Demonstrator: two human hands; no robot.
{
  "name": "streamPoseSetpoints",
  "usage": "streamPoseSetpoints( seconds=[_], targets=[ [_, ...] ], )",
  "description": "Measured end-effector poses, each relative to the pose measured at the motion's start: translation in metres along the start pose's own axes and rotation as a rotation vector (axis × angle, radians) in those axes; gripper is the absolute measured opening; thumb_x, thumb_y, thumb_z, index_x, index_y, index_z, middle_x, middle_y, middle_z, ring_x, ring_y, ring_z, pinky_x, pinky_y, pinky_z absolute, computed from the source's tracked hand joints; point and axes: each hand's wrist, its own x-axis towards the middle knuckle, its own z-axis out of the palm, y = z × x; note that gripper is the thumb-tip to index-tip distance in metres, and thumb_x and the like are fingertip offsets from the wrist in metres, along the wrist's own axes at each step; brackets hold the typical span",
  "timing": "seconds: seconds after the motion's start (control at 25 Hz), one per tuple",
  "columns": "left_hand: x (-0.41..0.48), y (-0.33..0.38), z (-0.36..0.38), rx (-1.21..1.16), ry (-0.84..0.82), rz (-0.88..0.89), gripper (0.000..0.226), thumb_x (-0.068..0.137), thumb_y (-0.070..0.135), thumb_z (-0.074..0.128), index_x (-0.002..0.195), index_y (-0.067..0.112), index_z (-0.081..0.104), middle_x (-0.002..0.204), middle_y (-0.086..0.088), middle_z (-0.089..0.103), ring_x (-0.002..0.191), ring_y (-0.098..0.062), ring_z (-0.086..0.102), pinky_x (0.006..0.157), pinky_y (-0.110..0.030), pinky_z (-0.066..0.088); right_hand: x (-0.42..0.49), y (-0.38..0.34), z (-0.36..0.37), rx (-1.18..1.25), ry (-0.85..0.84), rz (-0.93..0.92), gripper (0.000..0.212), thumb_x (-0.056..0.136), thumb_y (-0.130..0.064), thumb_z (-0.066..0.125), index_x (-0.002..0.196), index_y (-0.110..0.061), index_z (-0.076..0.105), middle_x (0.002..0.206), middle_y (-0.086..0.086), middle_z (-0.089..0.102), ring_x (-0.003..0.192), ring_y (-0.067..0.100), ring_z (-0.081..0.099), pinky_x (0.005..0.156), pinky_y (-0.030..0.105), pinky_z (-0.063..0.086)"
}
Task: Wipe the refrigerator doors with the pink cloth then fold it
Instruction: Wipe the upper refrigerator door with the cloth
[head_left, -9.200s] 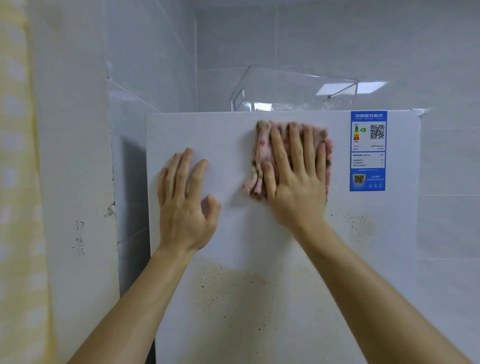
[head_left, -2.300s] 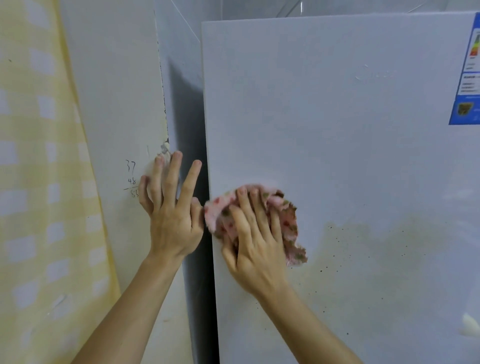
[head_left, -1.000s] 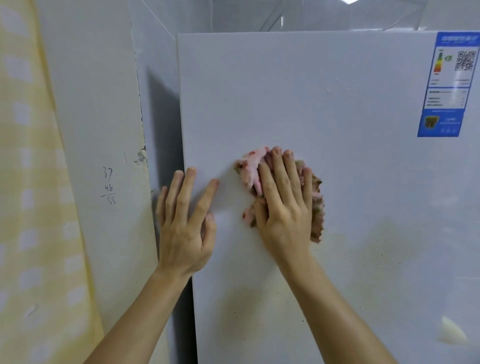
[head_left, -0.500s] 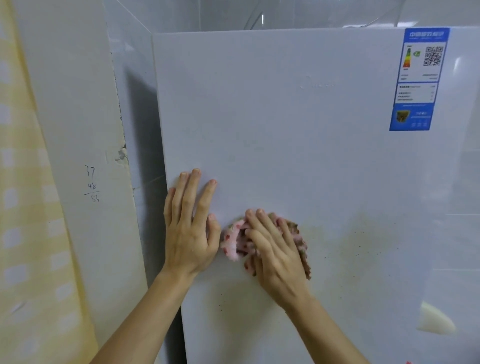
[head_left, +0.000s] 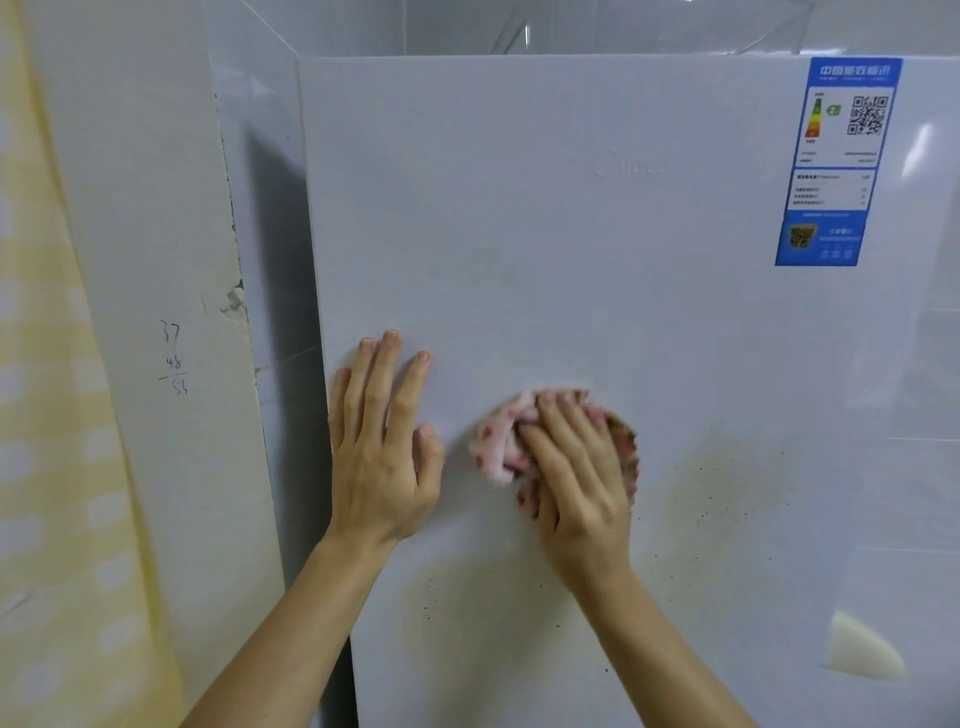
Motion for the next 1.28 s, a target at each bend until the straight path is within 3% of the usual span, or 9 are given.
streamPoseSetpoints(
  seconds=[0.16, 0.28, 0.44, 0.6, 0.72, 0.88, 1.04, 1.16, 1.28],
  targets=[
    [-0.003, 0.011, 0.004, -0.001, 0.004, 0.029, 0.060, 0.094, 0.011, 0.050, 0.153, 0.008, 0.044, 0.166, -0.020, 0.032, 0.158, -0.037, 0.024, 0.128, -0.059, 0.021, -0.057, 0.000, -0.016, 0.013, -0.220, -0.092, 0.039, 0.099, -0.002, 0.059, 0.137, -0.010, 0.067, 0.151, 0.010, 0.058, 0.149, 0.025, 0.047, 0.118, 0.052, 0.044],
    [-0.004, 0.022, 0.007, -0.006, -0.023, 0.016, 0.061, 0.093, 0.013, 0.050, 0.154, 0.010, 0.045, 0.167, -0.018, 0.033, 0.158, -0.036, 0.024, 0.129, -0.057, 0.015, -0.032, 0.016, -0.032, 0.003, -0.276, -0.158, 0.032, 0.095, -0.004, 0.072, 0.127, -0.010, 0.075, 0.156, 0.013, 0.052, 0.151, 0.027, 0.043, 0.120, 0.049, 0.042],
    [0.001, 0.032, 0.011, -0.006, -0.024, -0.006, 0.066, 0.088, 0.011, 0.052, 0.154, 0.010, 0.045, 0.167, -0.018, 0.033, 0.158, -0.036, 0.023, 0.130, -0.055, 0.011, 0.043, 0.048, -0.041, -0.131, -0.028, -0.056, 0.024, 0.099, -0.010, 0.072, 0.120, -0.018, 0.080, 0.150, 0.011, 0.049, 0.140, 0.033, 0.044, 0.107, 0.051, 0.049],
    [0.005, 0.041, 0.013, -0.007, -0.021, -0.013, 0.069, 0.085, 0.009, 0.054, 0.154, 0.011, 0.045, 0.167, -0.018, 0.033, 0.159, -0.035, 0.022, 0.130, -0.055, 0.012, 0.080, 0.058, -0.033, -0.182, 0.155, 0.094, 0.031, 0.100, 0.002, 0.061, 0.121, -0.012, 0.079, 0.134, 0.006, 0.048, 0.121, 0.031, 0.044, 0.093, 0.049, 0.054],
    [0.005, 0.046, 0.016, 0.003, -0.020, 0.008, 0.070, 0.084, 0.009, 0.059, 0.153, 0.009, 0.047, 0.167, -0.018, 0.033, 0.159, -0.036, 0.021, 0.129, -0.057, 0.014, 0.050, 0.047, -0.029, -0.144, 0.161, 0.144, 0.023, 0.104, -0.004, 0.061, 0.118, -0.009, 0.079, 0.127, 0.007, 0.049, 0.117, 0.029, 0.046, 0.091, 0.047, 0.055],
    [0.000, 0.057, 0.024, 0.015, 0.000, 0.035, 0.067, 0.088, 0.014, 0.057, 0.154, 0.012, 0.046, 0.167, -0.017, 0.032, 0.159, -0.034, 0.021, 0.127, -0.060, 0.017, -0.024, 0.044, -0.045, -0.145, 0.037, 0.010, 0.017, 0.106, -0.017, 0.063, 0.117, -0.017, 0.075, 0.122, 0.007, 0.052, 0.112, 0.029, 0.053, 0.088, 0.043, 0.051],
    [0.002, 0.071, 0.031, 0.010, -0.002, 0.051, 0.071, 0.084, 0.013, 0.063, 0.153, 0.011, 0.048, 0.166, -0.018, 0.034, 0.158, -0.035, 0.022, 0.127, -0.060, 0.017, -0.054, 0.054, -0.061, -0.149, -0.089, -0.022, 0.019, 0.105, -0.014, 0.062, 0.113, -0.020, 0.079, 0.124, 0.004, 0.056, 0.110, 0.027, 0.058, 0.086, 0.042, 0.051],
    [0.003, 0.082, 0.033, 0.013, -0.020, 0.010, 0.072, 0.082, 0.015, 0.062, 0.153, 0.012, 0.049, 0.167, -0.017, 0.034, 0.158, -0.035, 0.022, 0.127, -0.062, 0.016, -0.008, 0.073, -0.071, -0.129, -0.001, 0.100, 0.021, 0.097, -0.011, 0.070, 0.114, -0.015, 0.081, 0.124, 0.006, 0.057, 0.108, 0.029, 0.057, 0.088, 0.041, 0.048],
    [0.004, 0.089, 0.034, 0.012, -0.031, 0.005, 0.071, 0.082, 0.018, 0.063, 0.152, 0.012, 0.052, 0.167, -0.017, 0.034, 0.158, -0.036, 0.024, 0.126, -0.062, 0.018, 0.064, 0.097, -0.080, -0.124, 0.147, 0.279, 0.031, 0.098, -0.002, 0.062, 0.123, -0.013, 0.077, 0.126, 0.016, 0.062, 0.115, 0.030, 0.049, 0.094, 0.037, 0.051]
  ],
)
